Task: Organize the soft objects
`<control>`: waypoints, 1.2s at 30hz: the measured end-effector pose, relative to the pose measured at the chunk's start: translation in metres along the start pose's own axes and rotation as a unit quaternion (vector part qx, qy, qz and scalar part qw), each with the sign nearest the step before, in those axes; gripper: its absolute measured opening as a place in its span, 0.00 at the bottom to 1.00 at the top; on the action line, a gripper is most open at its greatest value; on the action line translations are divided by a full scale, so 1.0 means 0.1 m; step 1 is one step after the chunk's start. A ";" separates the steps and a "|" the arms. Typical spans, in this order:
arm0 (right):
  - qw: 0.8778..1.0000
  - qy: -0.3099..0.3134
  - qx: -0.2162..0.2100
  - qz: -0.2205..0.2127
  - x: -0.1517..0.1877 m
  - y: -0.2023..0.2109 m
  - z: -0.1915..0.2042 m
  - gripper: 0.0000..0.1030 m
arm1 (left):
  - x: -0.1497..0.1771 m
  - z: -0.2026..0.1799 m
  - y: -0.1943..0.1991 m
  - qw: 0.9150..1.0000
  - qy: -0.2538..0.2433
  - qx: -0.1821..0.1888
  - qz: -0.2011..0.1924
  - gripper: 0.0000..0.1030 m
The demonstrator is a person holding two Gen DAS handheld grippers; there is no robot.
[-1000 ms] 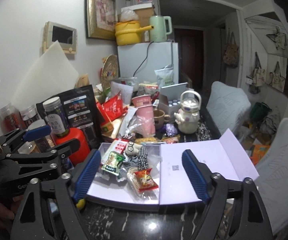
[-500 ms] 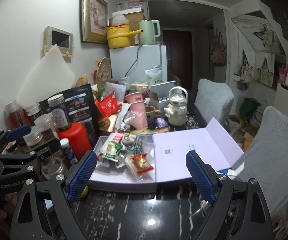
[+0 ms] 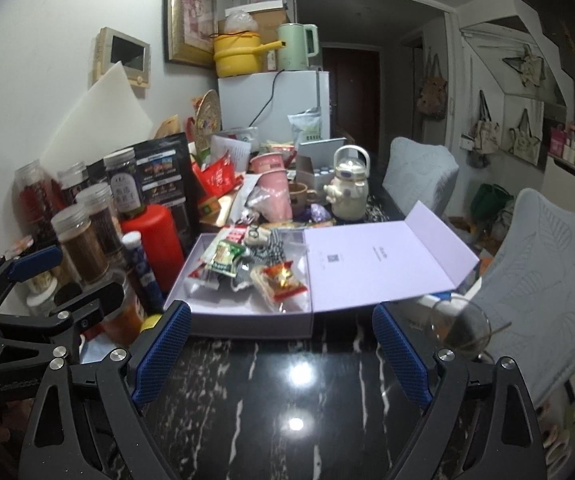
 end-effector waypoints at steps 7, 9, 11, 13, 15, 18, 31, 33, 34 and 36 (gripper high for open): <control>1.000 0.003 -0.005 0.010 0.15 0.06 0.05 0.90 | 0.12 0.04 0.05 1.000 0.012 -0.001 0.008 0.97; 1.000 0.003 -0.006 0.011 0.17 0.07 0.06 0.90 | 0.15 0.04 0.06 1.000 0.013 -0.003 0.008 0.97; 1.000 0.004 -0.006 0.011 0.19 0.09 0.07 0.90 | 0.17 0.05 0.06 1.000 0.013 -0.004 0.010 0.97; 1.000 0.004 -0.006 0.012 0.21 0.09 0.08 0.90 | 0.18 0.06 0.07 1.000 0.015 -0.003 0.011 0.97; 1.000 0.006 -0.006 0.013 0.21 0.10 0.09 0.90 | 0.20 0.06 0.08 1.000 0.017 -0.002 0.011 0.97; 1.000 0.008 -0.007 0.013 0.22 0.11 0.10 0.90 | 0.20 0.07 0.09 1.000 0.018 -0.003 0.009 0.97; 1.000 0.010 -0.009 0.013 0.22 0.12 0.12 0.90 | 0.22 0.10 0.05 1.000 0.022 -0.010 0.016 0.97; 1.000 0.010 -0.009 0.013 0.22 0.12 0.12 0.90 | 0.22 0.10 0.04 1.000 0.022 -0.011 0.017 0.97; 1.000 0.009 -0.009 0.013 0.22 0.12 0.12 0.90 | 0.21 0.10 0.04 1.000 0.022 -0.011 0.017 0.97; 1.000 0.009 -0.009 0.014 0.22 0.12 0.12 0.90 | 0.21 0.10 0.03 1.000 0.023 -0.013 0.015 0.97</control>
Point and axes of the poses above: each gripper's, at about its wrist camera, not at the fingertips, and y roughly against the way its jaws point, z to its left, x to its underside, the point moved 5 cm from there along -y, roughly the way its jaws point, and after that the axes turned 4 degrees about y, right-handed, at the moved point
